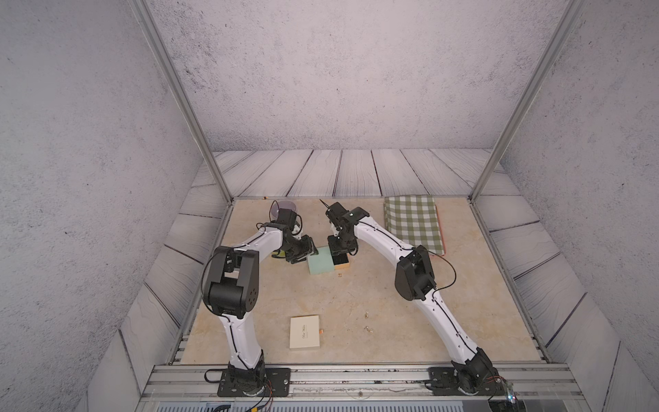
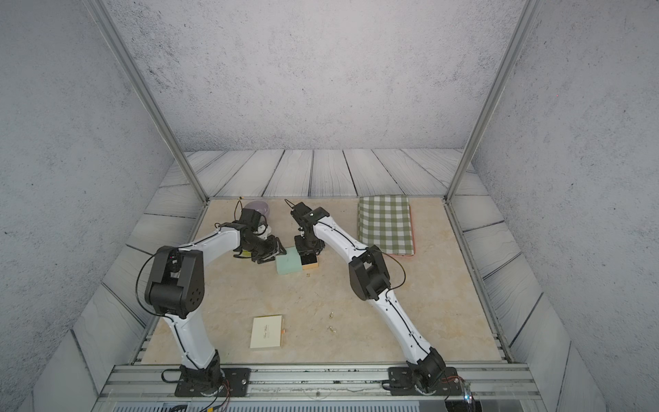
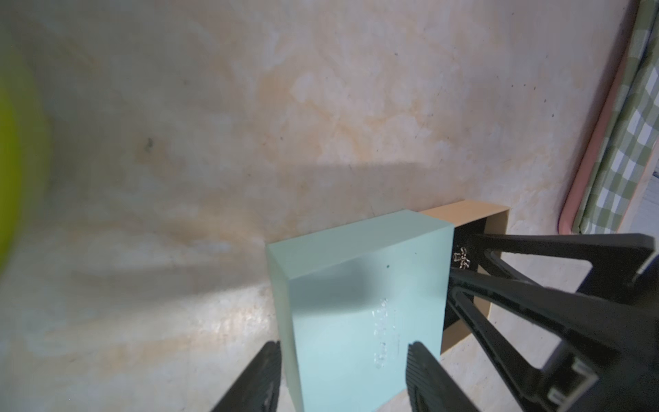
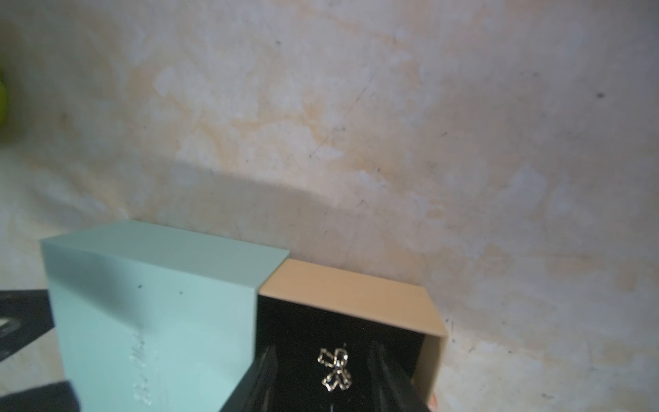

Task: Place the earrings into the drawer-style jewelry box
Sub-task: Insert the earring into the inner lining.

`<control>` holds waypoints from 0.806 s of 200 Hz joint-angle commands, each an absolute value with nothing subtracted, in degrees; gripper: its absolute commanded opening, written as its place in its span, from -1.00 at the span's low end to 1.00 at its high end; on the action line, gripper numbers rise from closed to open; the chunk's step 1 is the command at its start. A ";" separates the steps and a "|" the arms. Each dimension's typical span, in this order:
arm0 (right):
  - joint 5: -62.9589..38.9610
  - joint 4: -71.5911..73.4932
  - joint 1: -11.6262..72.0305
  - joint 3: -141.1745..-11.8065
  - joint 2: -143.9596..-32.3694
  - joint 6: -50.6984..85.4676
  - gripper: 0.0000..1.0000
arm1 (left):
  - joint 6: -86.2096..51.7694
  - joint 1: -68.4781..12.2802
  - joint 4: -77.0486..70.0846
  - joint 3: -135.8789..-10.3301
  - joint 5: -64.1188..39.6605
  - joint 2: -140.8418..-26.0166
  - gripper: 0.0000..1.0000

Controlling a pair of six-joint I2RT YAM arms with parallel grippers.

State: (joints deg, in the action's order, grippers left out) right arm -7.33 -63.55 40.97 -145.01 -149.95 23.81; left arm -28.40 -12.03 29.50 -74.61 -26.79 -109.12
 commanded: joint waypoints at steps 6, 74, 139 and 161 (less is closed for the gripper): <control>-8.44 -64.56 41.22 -145.90 -145.80 24.39 -0.05 | -27.85 -12.39 29.60 -73.74 -27.16 -107.93 0.19; -8.52 -63.52 41.18 -142.75 -139.48 24.63 -0.05 | -28.69 -12.40 30.05 -72.98 -27.61 -104.84 0.19; -4.20 -39.55 41.06 -96.49 -108.41 24.91 -0.02 | -33.16 -18.88 27.00 -59.46 -27.88 -90.95 0.18; -2.55 -37.88 40.83 -87.29 -103.13 22.17 0.26 | -35.93 -21.87 24.16 -54.23 -28.58 -88.47 0.18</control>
State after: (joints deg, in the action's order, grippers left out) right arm -5.67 -43.03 40.97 -95.26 -106.87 24.29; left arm -32.49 -19.14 26.35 -59.09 -27.86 -90.08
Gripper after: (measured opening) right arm 0.569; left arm 0.592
